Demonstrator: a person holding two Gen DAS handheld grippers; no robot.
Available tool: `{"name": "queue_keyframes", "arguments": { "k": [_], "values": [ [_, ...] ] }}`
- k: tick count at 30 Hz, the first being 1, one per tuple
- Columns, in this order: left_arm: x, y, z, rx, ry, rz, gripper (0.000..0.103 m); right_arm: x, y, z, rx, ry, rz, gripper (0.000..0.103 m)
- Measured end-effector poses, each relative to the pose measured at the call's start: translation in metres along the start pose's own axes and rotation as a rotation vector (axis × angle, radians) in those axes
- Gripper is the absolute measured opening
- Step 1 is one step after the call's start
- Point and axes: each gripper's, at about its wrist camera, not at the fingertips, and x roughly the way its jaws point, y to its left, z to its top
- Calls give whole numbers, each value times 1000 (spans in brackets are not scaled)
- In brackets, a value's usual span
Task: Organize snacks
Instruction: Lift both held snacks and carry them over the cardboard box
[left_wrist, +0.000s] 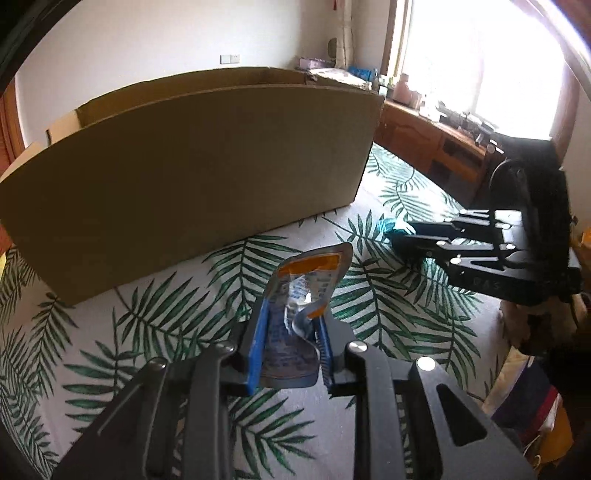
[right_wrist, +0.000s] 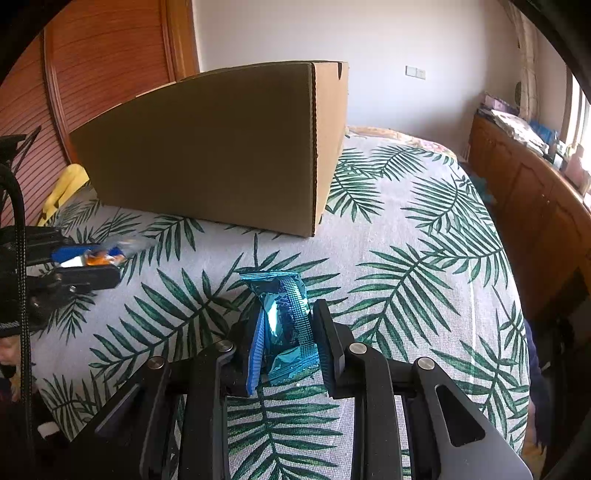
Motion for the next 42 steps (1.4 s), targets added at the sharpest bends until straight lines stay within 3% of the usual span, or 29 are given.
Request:
{"name": "queue_keyframes", "arguments": {
  "k": [14, 30, 42],
  "values": [
    [-30, 12, 3, -17, -66, 15, 23, -17, 1, -5, -13, -93, -18, 24],
    [-72, 14, 10, 11, -131, 23, 23, -22, -3, 1, -9, -94, -22, 24],
    [-91, 24, 28, 10, -175, 55, 23, -66, 20, 28, -43, -179, 28, 24]
  ]
}}
